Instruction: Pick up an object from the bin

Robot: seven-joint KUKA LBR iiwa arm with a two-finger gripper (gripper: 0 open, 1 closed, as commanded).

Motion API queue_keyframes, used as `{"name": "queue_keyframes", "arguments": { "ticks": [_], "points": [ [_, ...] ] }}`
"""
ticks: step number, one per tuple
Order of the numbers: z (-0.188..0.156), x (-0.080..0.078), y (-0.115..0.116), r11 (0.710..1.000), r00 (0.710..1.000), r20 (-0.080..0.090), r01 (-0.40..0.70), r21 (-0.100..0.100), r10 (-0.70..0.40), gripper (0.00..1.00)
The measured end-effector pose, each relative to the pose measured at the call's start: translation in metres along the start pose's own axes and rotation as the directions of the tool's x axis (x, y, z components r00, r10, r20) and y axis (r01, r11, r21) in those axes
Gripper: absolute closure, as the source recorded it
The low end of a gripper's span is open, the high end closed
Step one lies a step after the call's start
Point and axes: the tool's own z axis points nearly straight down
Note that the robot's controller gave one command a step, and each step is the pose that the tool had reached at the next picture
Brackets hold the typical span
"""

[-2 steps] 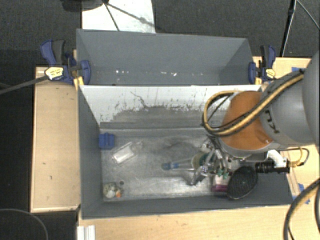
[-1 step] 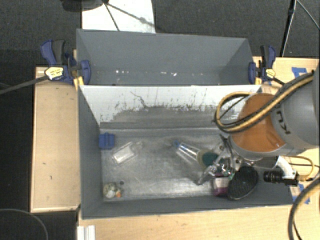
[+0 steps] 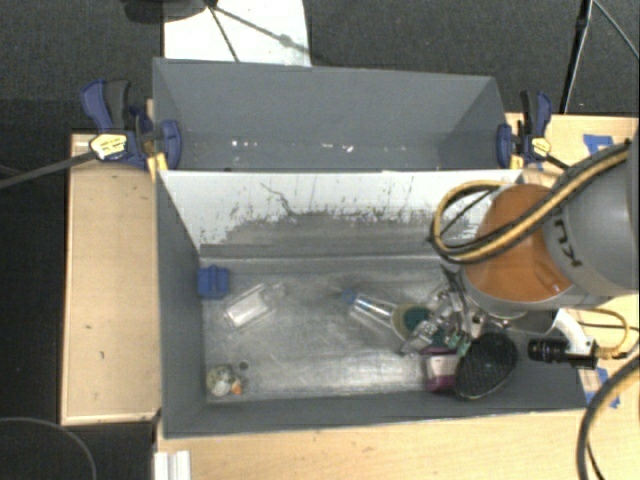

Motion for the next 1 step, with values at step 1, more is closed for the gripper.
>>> {"name": "queue_keyframes", "arguments": {
  "ticks": [1],
  "points": [
    [-0.0182,-0.0021,0.0012,1.0,1.0,-0.01,0.005,0.005,-0.005,1.0]
  ]
}}
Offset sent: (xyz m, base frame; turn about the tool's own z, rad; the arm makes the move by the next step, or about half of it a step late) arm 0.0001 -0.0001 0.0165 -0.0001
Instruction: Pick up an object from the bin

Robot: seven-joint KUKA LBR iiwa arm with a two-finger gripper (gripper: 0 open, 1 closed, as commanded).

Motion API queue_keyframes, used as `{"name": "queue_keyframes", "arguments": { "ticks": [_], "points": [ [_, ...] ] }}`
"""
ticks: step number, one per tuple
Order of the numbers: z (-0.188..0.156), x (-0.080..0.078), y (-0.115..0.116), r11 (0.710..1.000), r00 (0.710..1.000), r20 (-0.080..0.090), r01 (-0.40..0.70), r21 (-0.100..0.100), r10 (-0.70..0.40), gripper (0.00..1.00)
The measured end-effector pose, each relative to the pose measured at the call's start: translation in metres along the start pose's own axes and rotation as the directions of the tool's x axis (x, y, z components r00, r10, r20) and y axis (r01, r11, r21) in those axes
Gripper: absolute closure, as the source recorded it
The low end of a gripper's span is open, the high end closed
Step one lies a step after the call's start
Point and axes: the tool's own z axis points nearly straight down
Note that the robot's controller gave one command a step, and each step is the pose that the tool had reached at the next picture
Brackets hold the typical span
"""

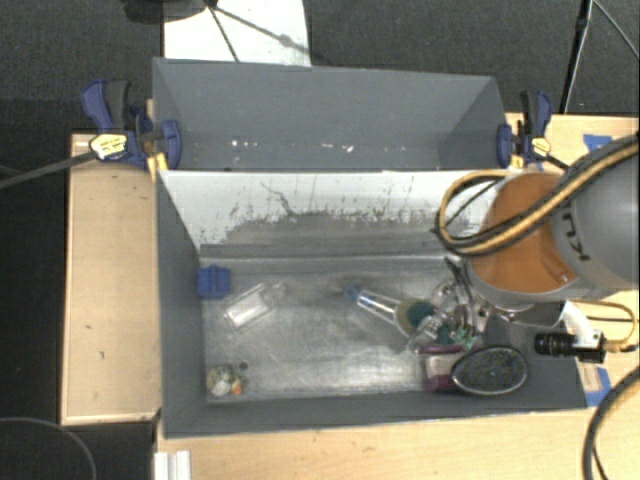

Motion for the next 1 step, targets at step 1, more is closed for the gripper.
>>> {"name": "queue_keyframes", "arguments": {
  "ticks": [1],
  "points": [
    [-0.0525,-0.0018,0.0009,1.0,1.0,-0.002,0.007,0.001,-0.007,1.0]
  ]
}}
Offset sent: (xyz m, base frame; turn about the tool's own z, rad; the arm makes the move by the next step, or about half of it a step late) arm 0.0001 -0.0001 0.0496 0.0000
